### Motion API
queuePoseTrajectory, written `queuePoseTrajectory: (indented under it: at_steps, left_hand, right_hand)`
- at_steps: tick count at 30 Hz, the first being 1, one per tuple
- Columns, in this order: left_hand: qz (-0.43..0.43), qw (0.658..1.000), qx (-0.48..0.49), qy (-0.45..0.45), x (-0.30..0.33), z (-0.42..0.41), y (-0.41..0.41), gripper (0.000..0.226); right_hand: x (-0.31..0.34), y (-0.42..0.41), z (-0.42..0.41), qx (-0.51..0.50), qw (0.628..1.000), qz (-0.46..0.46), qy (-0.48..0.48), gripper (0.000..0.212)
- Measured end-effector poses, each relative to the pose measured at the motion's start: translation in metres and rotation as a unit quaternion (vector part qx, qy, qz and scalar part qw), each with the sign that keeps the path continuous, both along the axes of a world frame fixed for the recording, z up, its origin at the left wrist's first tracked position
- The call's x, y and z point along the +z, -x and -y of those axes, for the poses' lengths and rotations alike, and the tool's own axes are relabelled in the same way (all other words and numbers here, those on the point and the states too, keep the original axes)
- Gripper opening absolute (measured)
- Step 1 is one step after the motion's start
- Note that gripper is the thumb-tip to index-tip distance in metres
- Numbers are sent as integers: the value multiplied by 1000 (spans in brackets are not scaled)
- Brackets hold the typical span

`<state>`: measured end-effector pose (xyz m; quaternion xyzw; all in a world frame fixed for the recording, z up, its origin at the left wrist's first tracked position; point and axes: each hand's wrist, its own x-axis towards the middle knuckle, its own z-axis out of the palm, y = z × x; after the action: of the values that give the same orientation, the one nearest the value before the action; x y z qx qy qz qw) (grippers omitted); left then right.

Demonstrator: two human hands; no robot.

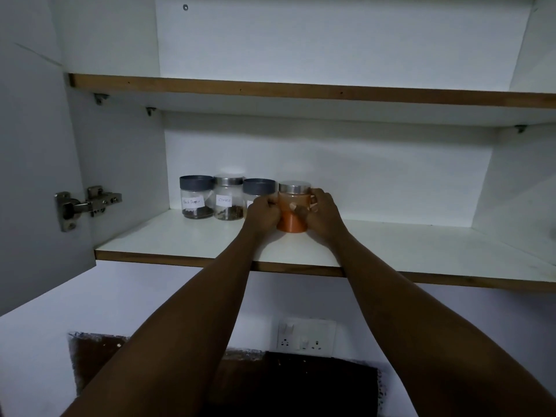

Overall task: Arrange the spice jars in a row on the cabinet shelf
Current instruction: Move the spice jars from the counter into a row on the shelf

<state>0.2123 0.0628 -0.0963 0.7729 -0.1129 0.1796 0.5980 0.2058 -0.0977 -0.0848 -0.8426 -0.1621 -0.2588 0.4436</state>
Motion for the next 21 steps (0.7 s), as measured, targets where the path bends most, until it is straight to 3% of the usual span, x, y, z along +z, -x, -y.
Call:
queuePoseTrajectory:
  at_steps: [9,16,21]
  left_hand:
    - [15,999,19,-27,0,-1,3,27]
    - [7,999,44,14,-2,-3,-3,12]
    - [-4,998,63,-8,0,-2,-1,26]
  right_hand:
    - [-13,-17,7,-4,1000,3,-5,69]
    - [-12,-17,12,-42,996,28,-68,31]
    - [-15,-20,16,-96,994,25,-53,11]
